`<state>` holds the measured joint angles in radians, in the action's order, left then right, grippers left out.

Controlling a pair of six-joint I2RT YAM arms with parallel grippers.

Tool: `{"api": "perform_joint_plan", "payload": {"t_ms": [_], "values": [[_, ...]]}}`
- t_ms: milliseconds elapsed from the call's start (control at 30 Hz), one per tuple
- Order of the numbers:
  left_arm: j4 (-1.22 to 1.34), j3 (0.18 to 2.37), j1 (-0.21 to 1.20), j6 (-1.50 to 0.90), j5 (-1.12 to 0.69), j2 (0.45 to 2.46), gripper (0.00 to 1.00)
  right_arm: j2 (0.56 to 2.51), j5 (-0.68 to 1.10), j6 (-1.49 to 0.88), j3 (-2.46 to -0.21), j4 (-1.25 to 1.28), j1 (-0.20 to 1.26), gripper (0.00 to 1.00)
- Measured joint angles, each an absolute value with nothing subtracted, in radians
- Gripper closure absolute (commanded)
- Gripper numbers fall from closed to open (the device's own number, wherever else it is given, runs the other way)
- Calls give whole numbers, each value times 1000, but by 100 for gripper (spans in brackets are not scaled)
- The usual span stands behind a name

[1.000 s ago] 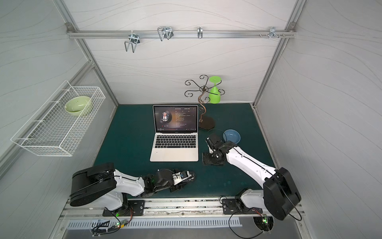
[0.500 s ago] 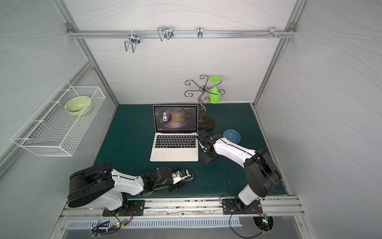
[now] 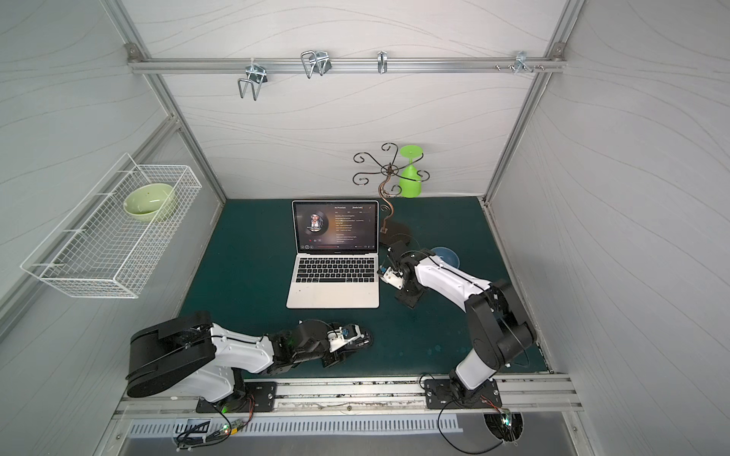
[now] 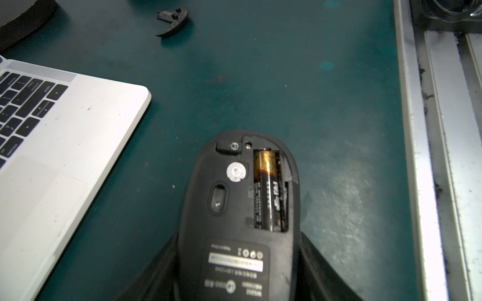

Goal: Remove the wireless mouse receiver from the laptop
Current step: Pick up the lid from the center of the board.

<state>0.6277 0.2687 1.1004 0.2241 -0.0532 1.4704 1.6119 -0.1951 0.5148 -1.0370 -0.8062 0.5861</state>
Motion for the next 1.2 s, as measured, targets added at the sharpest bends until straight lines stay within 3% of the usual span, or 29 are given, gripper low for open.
{"api": "perform_joint_plan", "payload": {"t_ms": [267, 533, 667, 900, 1200], "values": [[627, 263, 1100, 224, -53, 1464, 100, 1678, -163, 577, -1035, -778, 587, 46], [627, 263, 1100, 224, -53, 1464, 100, 1733, -165, 607, -1035, -743, 587, 56], [627, 263, 1100, 224, -53, 1464, 100, 1737, -155, 617, -1036, -748, 588, 68], [628, 261, 1100, 224, -53, 1464, 100, 1742, -195, 617, -1052, -736, 591, 100], [632, 258, 1100, 224, -53, 1462, 100, 1695, -171, 540, -1118, -774, 594, 100]]}}
